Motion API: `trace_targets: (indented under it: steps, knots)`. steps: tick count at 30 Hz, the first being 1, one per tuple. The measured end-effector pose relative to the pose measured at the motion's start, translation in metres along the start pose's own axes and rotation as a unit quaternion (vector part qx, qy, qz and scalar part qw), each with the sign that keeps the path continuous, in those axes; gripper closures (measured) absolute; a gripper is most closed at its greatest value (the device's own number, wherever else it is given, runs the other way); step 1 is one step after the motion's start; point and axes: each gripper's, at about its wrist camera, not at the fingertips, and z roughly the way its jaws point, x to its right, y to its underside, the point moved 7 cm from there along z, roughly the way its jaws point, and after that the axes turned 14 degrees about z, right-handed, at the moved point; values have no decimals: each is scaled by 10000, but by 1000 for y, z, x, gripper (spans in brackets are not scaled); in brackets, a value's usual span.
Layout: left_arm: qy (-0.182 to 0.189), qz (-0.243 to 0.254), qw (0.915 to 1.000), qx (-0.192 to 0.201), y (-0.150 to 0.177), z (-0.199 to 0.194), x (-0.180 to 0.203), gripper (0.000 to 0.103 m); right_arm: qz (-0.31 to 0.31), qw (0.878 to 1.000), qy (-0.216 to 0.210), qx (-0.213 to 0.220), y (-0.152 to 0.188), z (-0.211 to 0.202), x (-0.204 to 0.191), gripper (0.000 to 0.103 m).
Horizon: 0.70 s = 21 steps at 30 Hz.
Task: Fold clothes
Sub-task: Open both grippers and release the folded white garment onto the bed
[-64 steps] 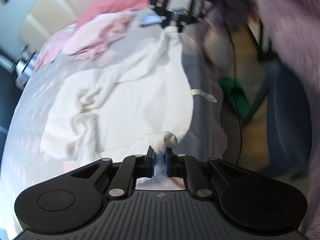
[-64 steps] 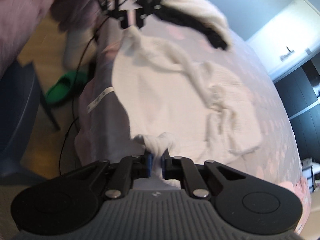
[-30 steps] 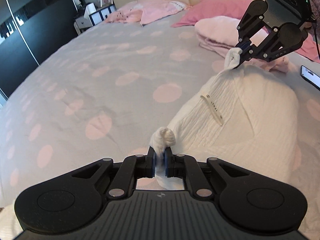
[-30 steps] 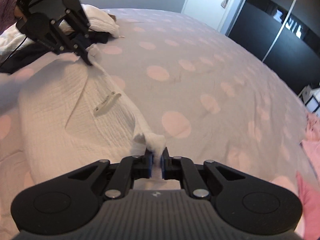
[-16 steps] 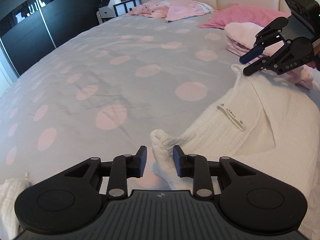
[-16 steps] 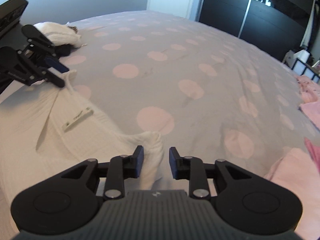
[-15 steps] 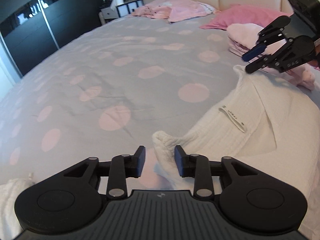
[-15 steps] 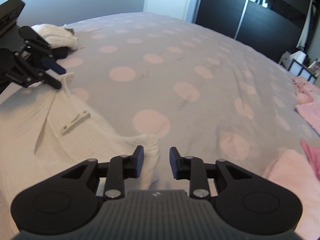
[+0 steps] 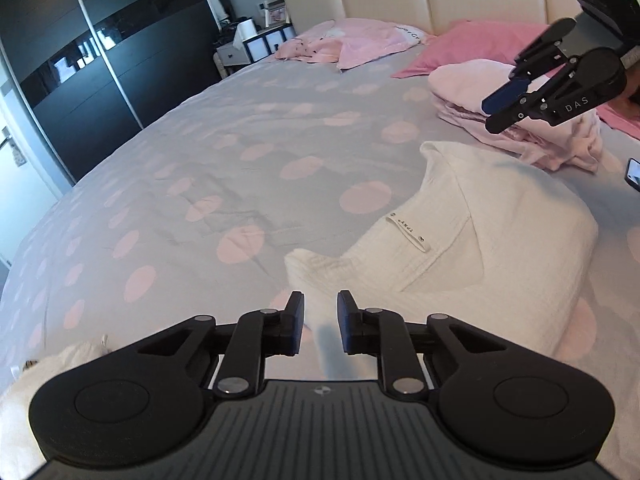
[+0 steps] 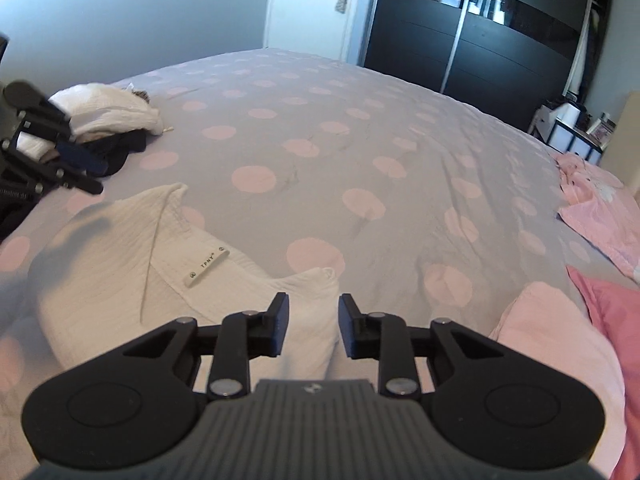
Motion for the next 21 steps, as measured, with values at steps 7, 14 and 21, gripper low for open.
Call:
trace_targets:
  steps: [7,14,21]
  knots:
    - [-220,-1387,9891,446,6,26,7,90,1314,9896,261,525,28,14,-4,88]
    - [-1,-1653,9862,-56,28,71,1,90,1372,9899,362,47,43,63,-1,88]
    - [158,-1740,9846,-32,32,96,1,90,1616,9865,179,-175,53,98,12,88]
